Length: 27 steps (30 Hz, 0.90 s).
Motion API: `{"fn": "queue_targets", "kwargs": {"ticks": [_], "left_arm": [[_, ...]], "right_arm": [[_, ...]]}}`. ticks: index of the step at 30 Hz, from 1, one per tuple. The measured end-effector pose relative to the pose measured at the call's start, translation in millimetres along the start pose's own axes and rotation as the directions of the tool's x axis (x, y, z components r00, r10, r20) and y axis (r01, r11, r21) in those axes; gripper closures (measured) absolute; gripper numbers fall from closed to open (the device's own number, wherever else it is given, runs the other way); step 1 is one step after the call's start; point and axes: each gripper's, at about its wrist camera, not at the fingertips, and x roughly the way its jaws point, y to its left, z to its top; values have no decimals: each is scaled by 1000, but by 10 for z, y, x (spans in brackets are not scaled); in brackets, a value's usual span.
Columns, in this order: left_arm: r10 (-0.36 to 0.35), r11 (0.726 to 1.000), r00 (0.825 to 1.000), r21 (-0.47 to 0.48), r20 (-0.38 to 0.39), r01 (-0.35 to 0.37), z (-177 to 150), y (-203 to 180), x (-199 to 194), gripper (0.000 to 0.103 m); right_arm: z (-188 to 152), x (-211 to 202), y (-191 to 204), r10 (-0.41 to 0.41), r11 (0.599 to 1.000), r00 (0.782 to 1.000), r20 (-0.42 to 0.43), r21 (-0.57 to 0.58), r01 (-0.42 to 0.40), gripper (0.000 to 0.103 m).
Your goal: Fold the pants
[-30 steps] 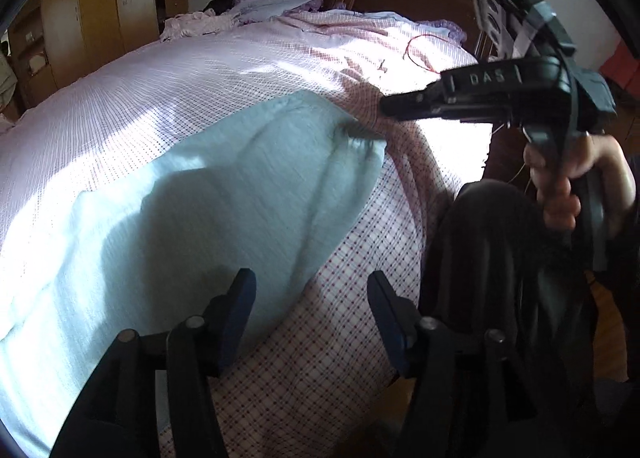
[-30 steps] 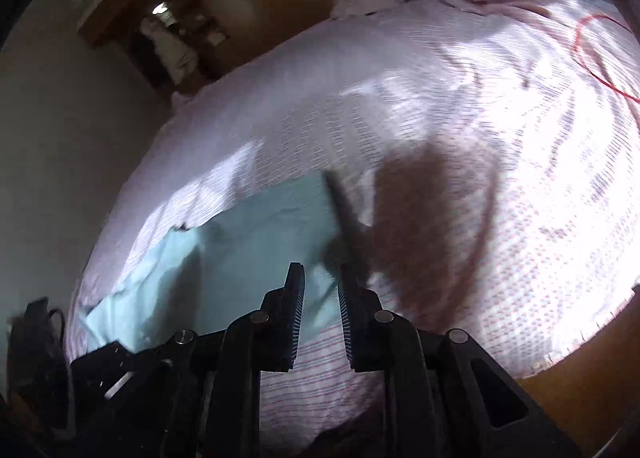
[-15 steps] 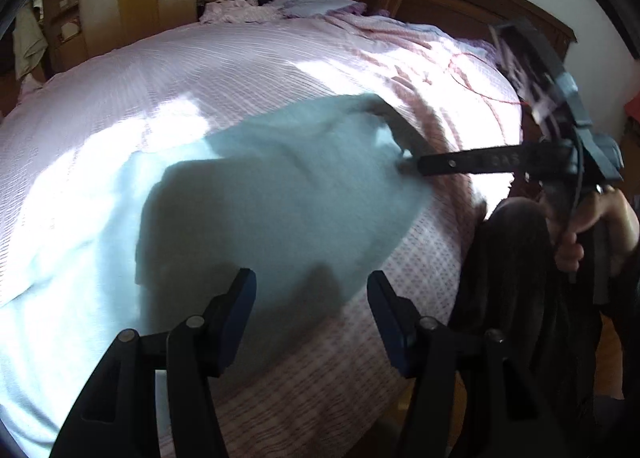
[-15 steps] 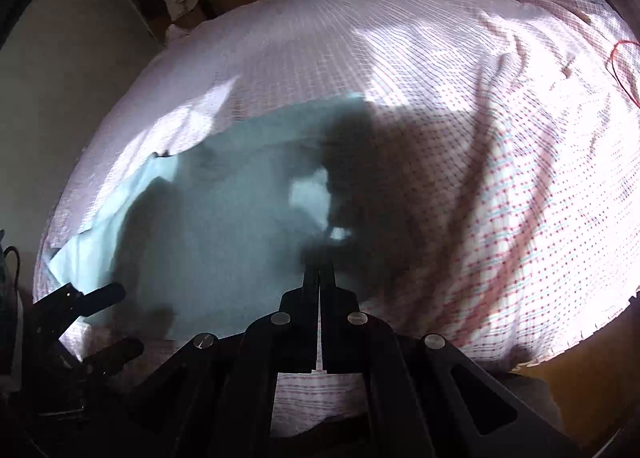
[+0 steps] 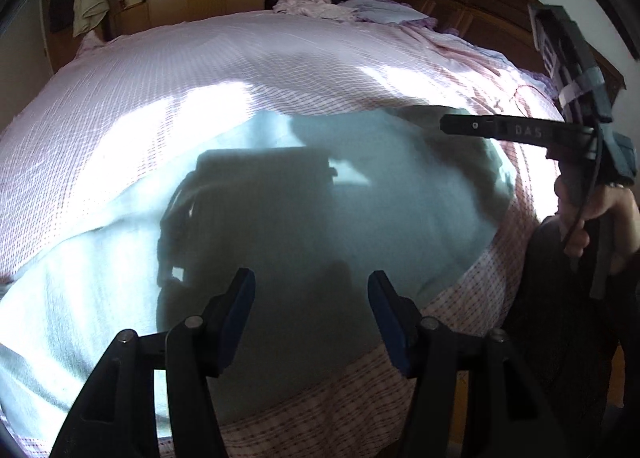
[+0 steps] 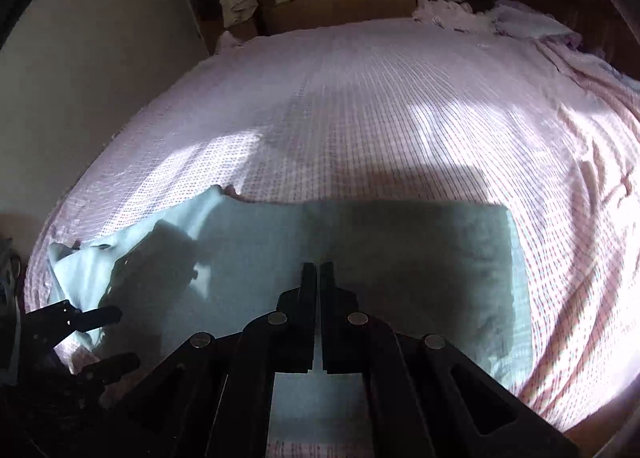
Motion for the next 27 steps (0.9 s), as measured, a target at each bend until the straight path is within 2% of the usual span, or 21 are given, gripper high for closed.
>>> {"fn": "queue_targets", "kwargs": {"ticks": [2, 3, 4, 5, 6, 8, 10, 13, 14, 16, 17, 18, 19, 20, 21, 22, 24, 26, 27], "left_arm": [[-5, 999, 1000, -39, -7, 5, 11, 88, 41, 41], [-14, 999, 1000, -52, -11, 13, 19, 112, 56, 41], [-19, 998, 1000, -54, -10, 18, 31, 113, 58, 41], [-17, 999, 1000, -45, -7, 17, 44, 91, 62, 41], [-12, 999, 1000, -30, -1, 12, 74, 61, 68, 41], [-20, 1000, 1000, 1, 2, 20, 183, -34, 126, 41], [-37, 999, 999, 35, 2, 37, 355, -178, 224, 41], [-112, 992, 994, 61, 12, 111, 694, -481, 466, 41], [-137, 989, 991, 63, 6, 136, 787, -549, 552, 44], [-188, 980, 982, 59, -24, 189, 1012, -741, 835, 71], [-199, 978, 979, 52, -50, 202, 1077, -797, 949, 91], [-214, 975, 973, 42, -91, 218, 1164, -868, 1130, 96], [-205, 976, 971, 41, -126, 212, 1229, -920, 1307, 97], [-171, 983, 976, 51, -132, 179, 1272, -937, 1396, 101], [-130, 988, 984, 69, -123, 139, 1324, -944, 1485, 101], [-123, 989, 985, 61, -118, 131, 1380, -919, 1535, 101], [-111, 993, 988, 31, -106, 115, 1471, -870, 1557, 101], [-83, 996, 992, 28, -91, 86, 1528, -865, 1511, 102], [-119, 993, 989, 7, -92, 120, 1524, -859, 1447, 102]], "right_arm": [[43, 341, -121, -53, 998, 992, -115, 22, 56, 103], [33, 520, -291, -58, 994, 984, -168, 82, 73, 103], [29, 615, -505, -25, 985, 984, -174, 165, 54, 103], [54, 617, -618, 17, 978, 988, -155, 206, 15, 103], [112, 585, -698, -9, 978, 991, -135, 206, 37, 103], [238, 511, -751, -117, 980, 989, -93, 153, 131, 103], [334, 498, -839, -83, 979, 993, -88, 180, 98, 103], [341, 428, -862, -23, 972, 998, -64, 232, 37, 103], [296, 369, -875, 7, 971, 999, -52, 240, 5, 103], [183, 324, -806, 64, 962, 998, -25, 269, -55, 103], [99, 297, -798, 92, 955, 996, -19, 286, -83, 103], [25, 300, -786, 114, 948, 993, -19, 300, -103, 103], [-36, 309, -779, 128, 945, 992, -20, 307, -116, 103], [-129, 284, -770, 117, 946, 993, -33, 307, -101, 103], [-163, 314, -807, 78, 949, 995, -61, 310, -55, 103], [-229, 329, -878, 62, 941, 995, -78, 336, -33, 103], [-275, 261, -1011, 95, 909, 994, -52, 412, -66, 103], [-269, 193, -1037, 49, 908, 998, -43, 419, -27, 103], [-262, 169, -1011, 44, 908, 998, -37, 418, -25, 103]]}}
